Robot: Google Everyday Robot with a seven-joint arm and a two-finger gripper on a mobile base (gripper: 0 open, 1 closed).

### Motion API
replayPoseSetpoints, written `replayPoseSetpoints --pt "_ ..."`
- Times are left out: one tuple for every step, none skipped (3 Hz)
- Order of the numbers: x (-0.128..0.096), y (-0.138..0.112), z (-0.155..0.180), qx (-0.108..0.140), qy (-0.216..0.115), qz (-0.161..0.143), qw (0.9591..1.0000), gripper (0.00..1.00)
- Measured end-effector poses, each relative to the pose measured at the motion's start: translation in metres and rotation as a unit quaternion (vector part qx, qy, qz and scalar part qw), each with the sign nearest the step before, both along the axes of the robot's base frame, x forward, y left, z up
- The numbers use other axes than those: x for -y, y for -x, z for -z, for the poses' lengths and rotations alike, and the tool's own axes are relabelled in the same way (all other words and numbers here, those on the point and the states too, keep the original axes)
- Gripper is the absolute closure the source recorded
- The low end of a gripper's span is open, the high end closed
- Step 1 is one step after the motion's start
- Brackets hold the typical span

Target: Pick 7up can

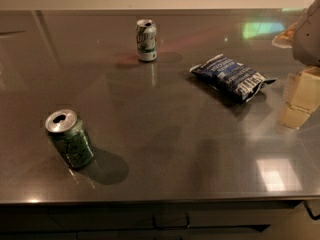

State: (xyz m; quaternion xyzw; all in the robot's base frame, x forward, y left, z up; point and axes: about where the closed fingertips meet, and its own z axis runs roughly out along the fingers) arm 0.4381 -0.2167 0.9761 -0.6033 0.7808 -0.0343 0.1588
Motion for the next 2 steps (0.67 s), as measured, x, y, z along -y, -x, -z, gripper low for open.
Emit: replayPoseSetpoints --pt "-0.0001 0.0000 -0.0001 0.000 0.000 0.000 1.0000 0.00" --pt "-0.0072 -0.0044 -0.0034 0.009 -0.009 -0.004 0.9999 0.00"
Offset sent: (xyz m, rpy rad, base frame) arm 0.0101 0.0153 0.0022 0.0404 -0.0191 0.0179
